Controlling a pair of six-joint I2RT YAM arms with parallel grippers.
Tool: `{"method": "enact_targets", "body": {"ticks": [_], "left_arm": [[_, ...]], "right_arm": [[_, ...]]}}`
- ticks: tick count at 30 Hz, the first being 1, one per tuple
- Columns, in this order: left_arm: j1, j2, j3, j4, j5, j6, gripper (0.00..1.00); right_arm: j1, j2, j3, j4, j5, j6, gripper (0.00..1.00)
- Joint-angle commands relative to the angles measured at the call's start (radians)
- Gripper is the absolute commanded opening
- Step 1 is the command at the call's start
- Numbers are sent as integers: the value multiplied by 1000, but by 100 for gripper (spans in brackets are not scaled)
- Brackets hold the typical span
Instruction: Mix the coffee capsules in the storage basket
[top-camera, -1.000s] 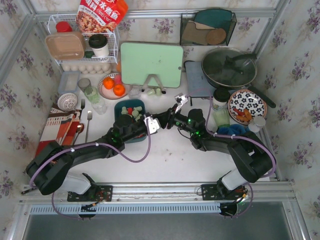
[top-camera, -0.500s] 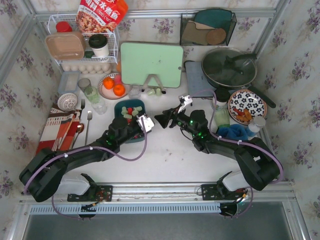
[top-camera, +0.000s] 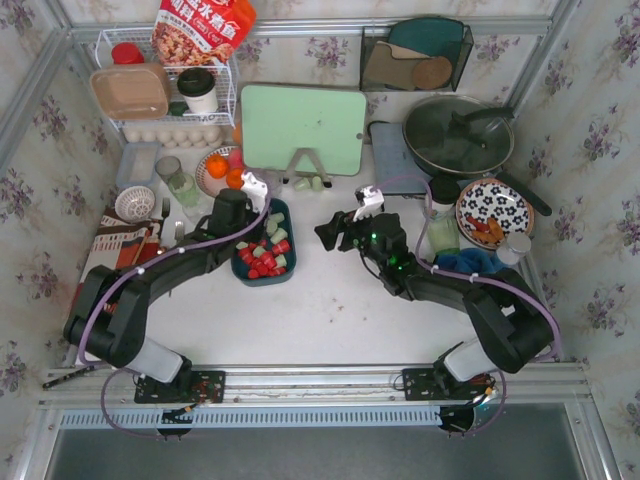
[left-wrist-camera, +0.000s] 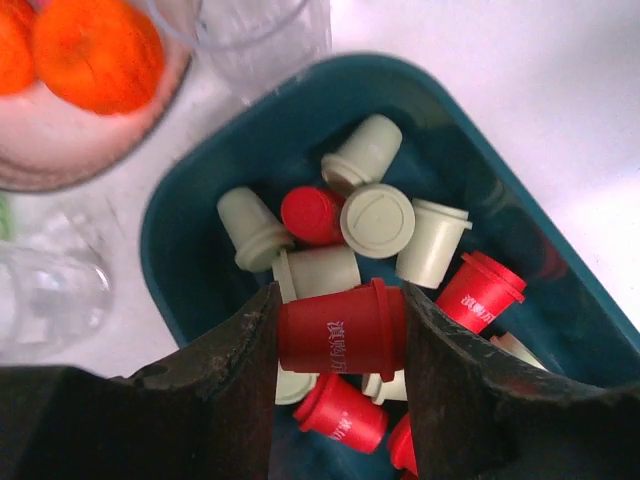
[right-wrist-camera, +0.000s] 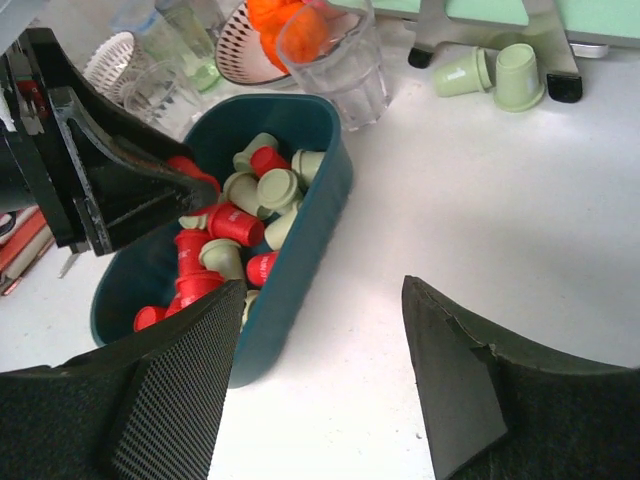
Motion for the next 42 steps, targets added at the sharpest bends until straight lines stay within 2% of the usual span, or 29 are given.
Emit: {"method": "enact_targets", "body": {"ticks": [1, 7, 13, 18, 21, 27, 35, 42], "left_arm": [[12, 41, 29, -90, 67, -144, 41], [12, 35, 15, -73, 89, -161, 60], [14, -61, -3, -87, 97, -166, 72], [14, -245, -41, -144, 67, -155, 73], [14, -375, -85, -186, 24, -175, 74], [12, -614, -230, -182, 40, -246, 75], [13, -687, -272, -170, 57, -286, 77], [13, -692, -275, -184, 52, -310, 77]], "right_arm": [[-2, 22, 34, -58, 45, -31, 71], [1, 93, 107, -145, 124, -95, 72], [-1, 266, 318, -313, 295, -142, 72], [0, 442, 514, -369, 418, -101, 71], [0, 531, 621, -356, 496, -73, 66], [-1, 703, 811, -333, 582, -60, 59], [-19, 863, 1056, -445, 594, -54, 55], [-44, 979, 1296, -715, 528, -26, 55]]}}
